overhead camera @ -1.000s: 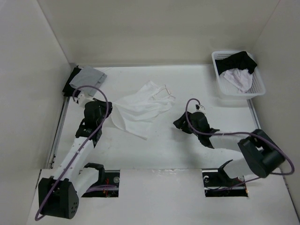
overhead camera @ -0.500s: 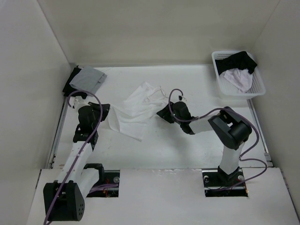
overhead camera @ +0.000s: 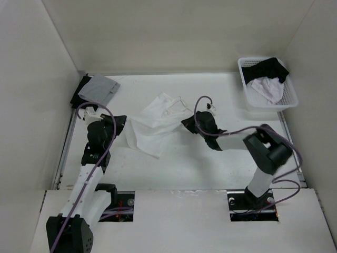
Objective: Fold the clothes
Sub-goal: Flatten the tank top out
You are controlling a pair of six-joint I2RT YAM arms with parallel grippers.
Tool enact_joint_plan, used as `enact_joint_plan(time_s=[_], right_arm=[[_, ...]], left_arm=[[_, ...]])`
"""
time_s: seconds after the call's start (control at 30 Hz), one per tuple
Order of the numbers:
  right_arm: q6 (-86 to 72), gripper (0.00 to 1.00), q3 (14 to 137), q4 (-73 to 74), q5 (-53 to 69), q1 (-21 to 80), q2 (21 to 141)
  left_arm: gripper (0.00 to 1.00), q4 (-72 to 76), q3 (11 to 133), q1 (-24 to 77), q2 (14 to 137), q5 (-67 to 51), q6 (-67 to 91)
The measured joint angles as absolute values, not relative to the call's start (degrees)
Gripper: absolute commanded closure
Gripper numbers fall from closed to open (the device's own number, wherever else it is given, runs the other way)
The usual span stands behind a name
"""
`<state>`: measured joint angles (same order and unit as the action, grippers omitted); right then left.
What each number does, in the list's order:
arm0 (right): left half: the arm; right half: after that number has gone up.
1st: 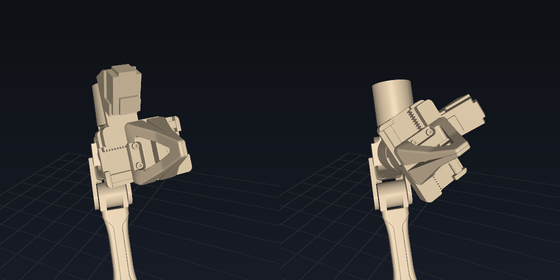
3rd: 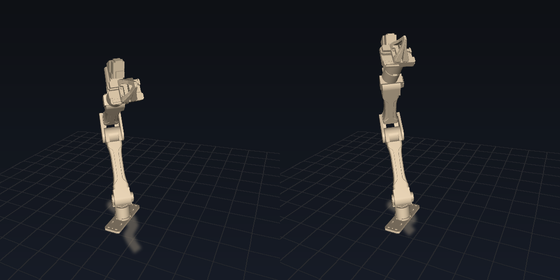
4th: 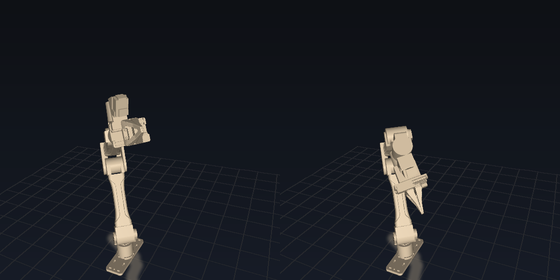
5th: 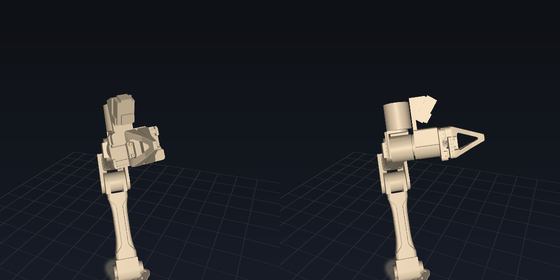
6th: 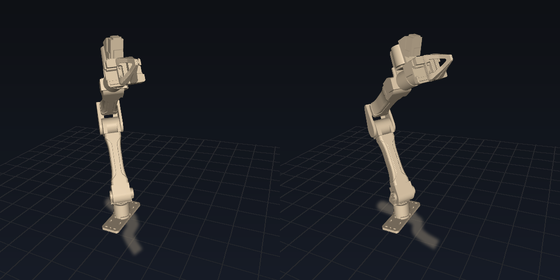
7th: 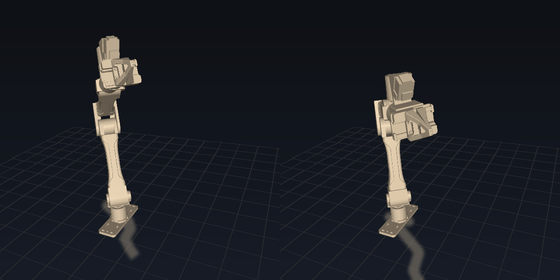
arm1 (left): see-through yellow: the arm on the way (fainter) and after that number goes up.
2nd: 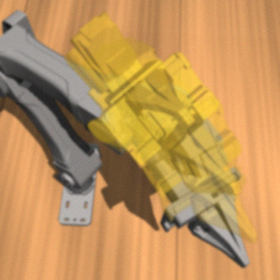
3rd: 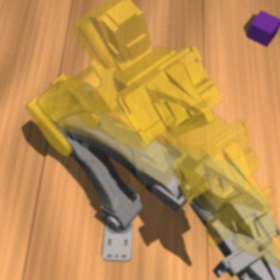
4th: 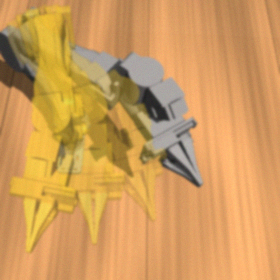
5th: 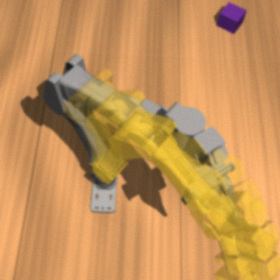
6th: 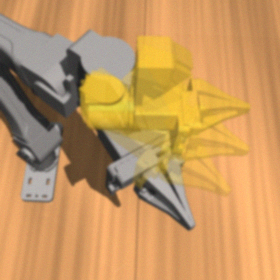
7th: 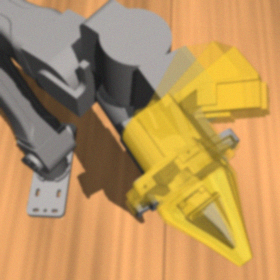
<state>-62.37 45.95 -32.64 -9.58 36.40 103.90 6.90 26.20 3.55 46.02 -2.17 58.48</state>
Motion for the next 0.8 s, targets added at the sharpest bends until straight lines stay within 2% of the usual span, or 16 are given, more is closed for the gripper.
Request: enact_joint_plan(time_s=[0.13, 0.27, 0.5, 0.63, 0.8], right_arm=[[-57.7, 1.0, 38.5, -29.4, -11.7, 36.4, 84.3], [-52.9, 0.99, 36.5, -25.3, -12.7, 36.0, 66.8], [-45.6, 0.96, 35.3, -11.4, -14.7, 34.9, 45.0], [-42.5, 0.96, 36.6, -7.2, -14.3, 31.0, 43.1], [-41.7, 0.96, 37.3, -10.8, -10.2, 24.5, 56.8]], left_arm=[[0.98, 6.3, 26.2, 5.1, 42.7, -2.4, 58.5], [0.98, 4.4, 26.2, 8.9, 39.5, -3.4, 58.8], [0.98, -0.3, 27.6, 18.3, 31.7, -3.0, 60.3], [0.98, -0.4, 28.2, 23.4, 29.5, -0.5, 60.3], [0.98, 0.8, 25.5, 24.5, 30.7, 2.0, 60.4]])
